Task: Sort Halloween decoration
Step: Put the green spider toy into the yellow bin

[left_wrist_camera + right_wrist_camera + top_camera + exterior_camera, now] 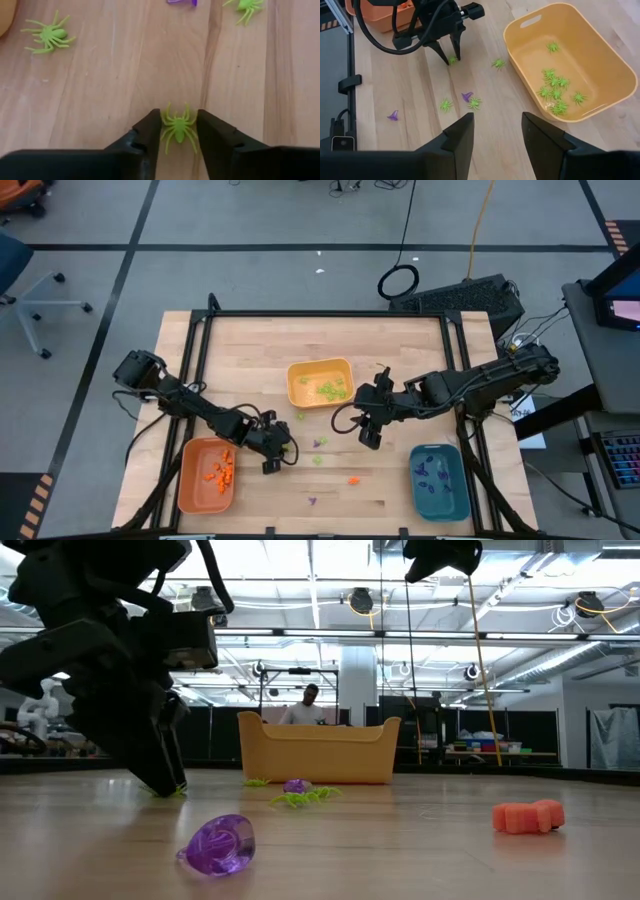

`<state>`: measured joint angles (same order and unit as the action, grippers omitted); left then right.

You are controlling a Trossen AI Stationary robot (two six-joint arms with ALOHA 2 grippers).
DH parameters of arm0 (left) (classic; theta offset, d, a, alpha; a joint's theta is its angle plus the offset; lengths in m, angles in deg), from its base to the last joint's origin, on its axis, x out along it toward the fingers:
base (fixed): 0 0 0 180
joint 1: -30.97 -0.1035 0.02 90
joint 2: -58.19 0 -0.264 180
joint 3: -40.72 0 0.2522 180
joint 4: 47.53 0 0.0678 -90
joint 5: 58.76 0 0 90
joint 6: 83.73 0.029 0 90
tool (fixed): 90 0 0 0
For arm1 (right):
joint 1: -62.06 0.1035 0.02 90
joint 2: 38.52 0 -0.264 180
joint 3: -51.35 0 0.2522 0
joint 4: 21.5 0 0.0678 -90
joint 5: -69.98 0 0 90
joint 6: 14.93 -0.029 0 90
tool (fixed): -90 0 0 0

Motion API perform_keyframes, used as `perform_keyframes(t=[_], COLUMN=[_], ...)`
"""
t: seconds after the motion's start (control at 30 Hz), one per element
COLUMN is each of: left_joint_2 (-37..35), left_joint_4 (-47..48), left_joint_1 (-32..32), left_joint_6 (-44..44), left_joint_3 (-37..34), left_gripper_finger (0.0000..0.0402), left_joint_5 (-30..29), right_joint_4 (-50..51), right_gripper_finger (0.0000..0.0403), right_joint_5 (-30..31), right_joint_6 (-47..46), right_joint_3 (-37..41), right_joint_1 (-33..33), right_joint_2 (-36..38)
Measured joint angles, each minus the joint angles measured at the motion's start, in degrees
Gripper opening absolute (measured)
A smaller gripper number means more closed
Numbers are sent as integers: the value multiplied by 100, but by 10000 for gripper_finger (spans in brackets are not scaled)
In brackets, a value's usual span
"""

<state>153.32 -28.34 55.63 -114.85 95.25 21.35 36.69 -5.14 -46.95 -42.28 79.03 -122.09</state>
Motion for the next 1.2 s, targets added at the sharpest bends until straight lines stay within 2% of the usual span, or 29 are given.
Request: perform_keyframes(t=[0.17, 0.33, 0.73, 1.2], left_joint_2=[4, -14, -290, -972], left_joint_4=[-60, -62, 43, 100], left_joint_1=[0, 0, -110, -477], left_joint_6=[-4, -11, -313, -303], left_joint_3=[-4, -7, -5, 499], left_gripper_finger=[76, 53, 49, 49], left_joint_5=[89, 184, 389, 299], right_joint_4=[1, 1, 1, 1], right_gripper_finger=[150, 150, 150, 150], right_joint_5=[5, 19, 24, 5], right_joint_6=[15, 19, 104, 142], right_joint_3=[0, 0, 0, 0], right_joint_1=[0, 0, 0, -2], right_joint_2=[0, 0, 0, 0])
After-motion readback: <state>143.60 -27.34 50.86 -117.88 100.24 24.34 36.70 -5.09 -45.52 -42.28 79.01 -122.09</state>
